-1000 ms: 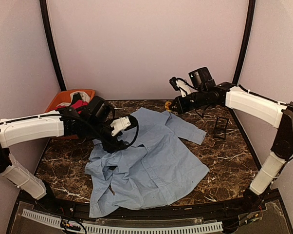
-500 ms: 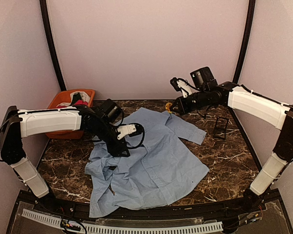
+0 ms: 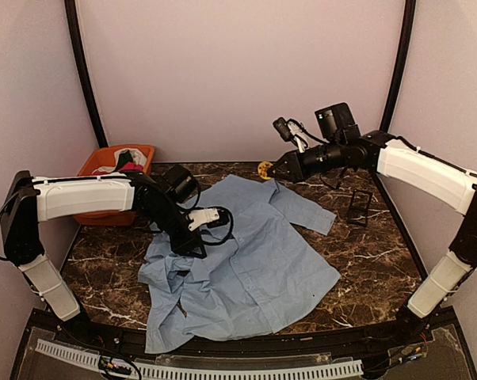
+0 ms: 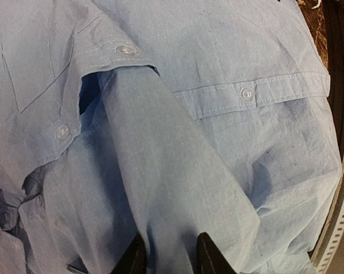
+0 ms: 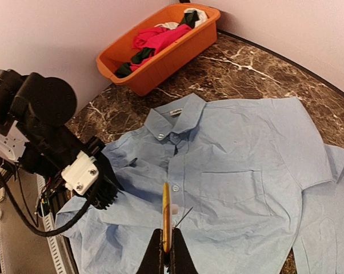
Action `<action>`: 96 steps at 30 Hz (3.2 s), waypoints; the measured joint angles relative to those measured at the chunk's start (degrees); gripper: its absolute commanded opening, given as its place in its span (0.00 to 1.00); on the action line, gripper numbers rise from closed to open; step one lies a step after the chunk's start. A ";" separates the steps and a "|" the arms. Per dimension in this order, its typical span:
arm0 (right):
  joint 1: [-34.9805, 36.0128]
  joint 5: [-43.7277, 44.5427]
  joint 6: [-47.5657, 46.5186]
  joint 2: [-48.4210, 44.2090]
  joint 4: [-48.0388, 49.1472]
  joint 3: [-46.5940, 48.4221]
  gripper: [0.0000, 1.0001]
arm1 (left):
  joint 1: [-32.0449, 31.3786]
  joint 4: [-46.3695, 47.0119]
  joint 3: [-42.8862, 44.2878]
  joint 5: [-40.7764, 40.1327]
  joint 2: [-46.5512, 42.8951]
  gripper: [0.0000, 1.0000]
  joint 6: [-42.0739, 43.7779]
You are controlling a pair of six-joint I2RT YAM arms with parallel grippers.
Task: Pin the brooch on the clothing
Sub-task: Pick up the clothing with brooches at the center of the board, then cross the clothing with brooches on the flattened clothing.
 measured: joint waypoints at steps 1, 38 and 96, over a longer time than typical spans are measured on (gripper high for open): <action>0.02 -1.49 0.17 -0.26 0.48 -0.04 0.00 | 0.09 0.00 0.00 0.11 0.00 0.19 -0.02; 2.34 -47.25 84.13 21.42 95.14 -23.12 0.00 | 0.66 22.43 -11.89 -0.72 -18.23 0.01 -1.27; 10.19 -34.93 107.51 32.15 101.70 -15.87 0.00 | 0.70 24.94 -14.36 -0.92 -21.05 0.01 -1.38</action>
